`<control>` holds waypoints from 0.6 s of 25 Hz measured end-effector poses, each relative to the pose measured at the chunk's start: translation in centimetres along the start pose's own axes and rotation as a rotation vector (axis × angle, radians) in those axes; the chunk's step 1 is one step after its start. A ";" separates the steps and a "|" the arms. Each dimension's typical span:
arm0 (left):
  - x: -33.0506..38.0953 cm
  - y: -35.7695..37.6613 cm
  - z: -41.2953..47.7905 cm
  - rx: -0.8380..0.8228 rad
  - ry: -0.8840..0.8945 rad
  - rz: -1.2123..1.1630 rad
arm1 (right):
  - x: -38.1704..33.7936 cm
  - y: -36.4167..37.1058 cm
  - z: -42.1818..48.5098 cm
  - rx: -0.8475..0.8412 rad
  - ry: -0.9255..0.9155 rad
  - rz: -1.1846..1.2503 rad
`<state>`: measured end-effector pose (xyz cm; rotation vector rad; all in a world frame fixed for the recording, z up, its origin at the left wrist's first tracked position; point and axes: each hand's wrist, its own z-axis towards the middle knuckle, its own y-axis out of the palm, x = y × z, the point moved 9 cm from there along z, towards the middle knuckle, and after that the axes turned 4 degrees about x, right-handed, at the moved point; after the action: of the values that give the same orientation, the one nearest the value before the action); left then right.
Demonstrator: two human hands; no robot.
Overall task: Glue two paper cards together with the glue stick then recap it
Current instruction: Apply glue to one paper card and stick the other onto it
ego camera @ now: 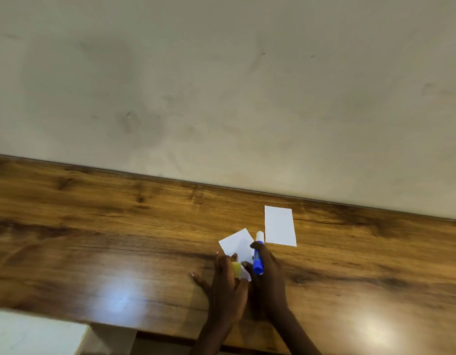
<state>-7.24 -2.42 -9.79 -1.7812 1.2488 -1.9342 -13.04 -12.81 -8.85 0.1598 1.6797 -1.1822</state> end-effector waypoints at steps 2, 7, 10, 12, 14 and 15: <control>0.2 -0.2 -0.3 -0.012 -0.015 0.007 | 0.6 0.4 0.1 -0.051 -0.014 -0.118; 0.4 -1.1 -0.3 -0.020 -0.020 0.024 | -0.3 0.0 3.4 -0.265 -0.134 -0.204; 0.5 -1.9 -0.3 0.016 0.042 0.135 | -0.8 0.1 4.9 -0.472 -0.183 -0.254; 0.6 -1.7 -0.5 -0.004 0.112 0.244 | -1.3 0.3 5.5 -0.579 -0.214 -0.285; 0.8 -1.1 -0.6 -0.047 0.158 0.288 | -1.9 0.8 6.2 -0.651 -0.266 -0.354; 0.8 -0.9 -0.7 -0.067 0.162 0.289 | -2.0 0.9 6.6 -0.665 -0.242 -0.335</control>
<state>-7.73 -2.11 -8.58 -1.4010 1.5439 -1.9178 -7.25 -16.53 -7.69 -0.6706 1.8278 -0.7743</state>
